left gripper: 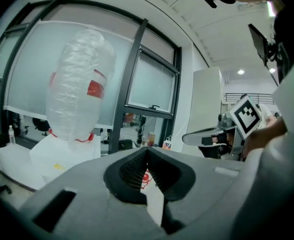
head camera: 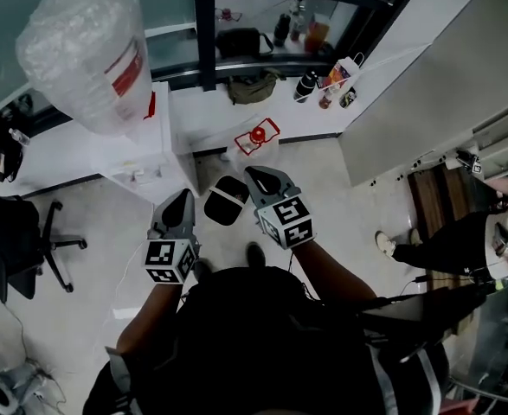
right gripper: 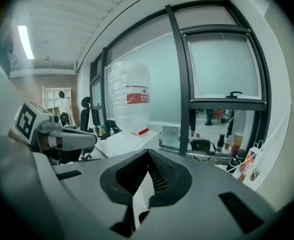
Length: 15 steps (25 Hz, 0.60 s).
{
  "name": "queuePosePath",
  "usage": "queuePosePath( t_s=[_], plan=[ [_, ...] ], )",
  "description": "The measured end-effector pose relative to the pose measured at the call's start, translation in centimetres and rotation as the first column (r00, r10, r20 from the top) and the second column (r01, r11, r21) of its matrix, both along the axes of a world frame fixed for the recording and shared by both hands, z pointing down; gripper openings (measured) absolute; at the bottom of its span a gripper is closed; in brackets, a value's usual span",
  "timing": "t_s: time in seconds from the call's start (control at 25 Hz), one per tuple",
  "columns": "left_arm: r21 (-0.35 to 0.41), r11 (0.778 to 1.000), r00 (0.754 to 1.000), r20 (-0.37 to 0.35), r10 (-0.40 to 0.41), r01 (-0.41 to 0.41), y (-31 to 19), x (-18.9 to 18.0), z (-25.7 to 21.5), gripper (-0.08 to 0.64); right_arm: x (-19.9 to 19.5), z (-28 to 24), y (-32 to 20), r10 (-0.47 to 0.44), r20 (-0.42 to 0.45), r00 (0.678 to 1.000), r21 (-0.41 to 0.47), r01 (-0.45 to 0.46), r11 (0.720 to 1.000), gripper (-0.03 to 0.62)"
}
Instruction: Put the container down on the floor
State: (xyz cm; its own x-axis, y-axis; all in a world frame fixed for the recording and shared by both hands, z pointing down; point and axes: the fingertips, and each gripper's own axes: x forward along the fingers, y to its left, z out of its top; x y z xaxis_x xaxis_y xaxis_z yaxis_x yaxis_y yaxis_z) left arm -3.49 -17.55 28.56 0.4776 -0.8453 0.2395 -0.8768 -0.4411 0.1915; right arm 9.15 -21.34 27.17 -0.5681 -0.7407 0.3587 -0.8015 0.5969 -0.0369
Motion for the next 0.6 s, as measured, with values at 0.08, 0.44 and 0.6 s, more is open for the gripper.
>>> queuePosePath(
  t_s=[0.08,0.44,0.6],
  plan=[
    [0.036,0.999,1.000,-0.006,-0.015,0.015,-0.3,-0.5,-0.9,0.006,0.0,-0.6,0.1,0.005,0.023,1.000,-0.005,-0.005,1.000,0.009],
    [0.073,0.997,1.000,0.017,-0.021,0.019,-0.4,-1.4,-2.4,0.006,-0.4,-1.9,-0.1,-0.002,0.033,0.999,0.011,0.002,1.000,0.008],
    [0.141,0.990,1.000,-0.005,-0.020,0.021,0.0,-1.5,-3.9,0.006,-0.3,-2.3,0.0,-0.009,0.012,1.000,0.023,0.009,1.000,0.008]
  ],
)
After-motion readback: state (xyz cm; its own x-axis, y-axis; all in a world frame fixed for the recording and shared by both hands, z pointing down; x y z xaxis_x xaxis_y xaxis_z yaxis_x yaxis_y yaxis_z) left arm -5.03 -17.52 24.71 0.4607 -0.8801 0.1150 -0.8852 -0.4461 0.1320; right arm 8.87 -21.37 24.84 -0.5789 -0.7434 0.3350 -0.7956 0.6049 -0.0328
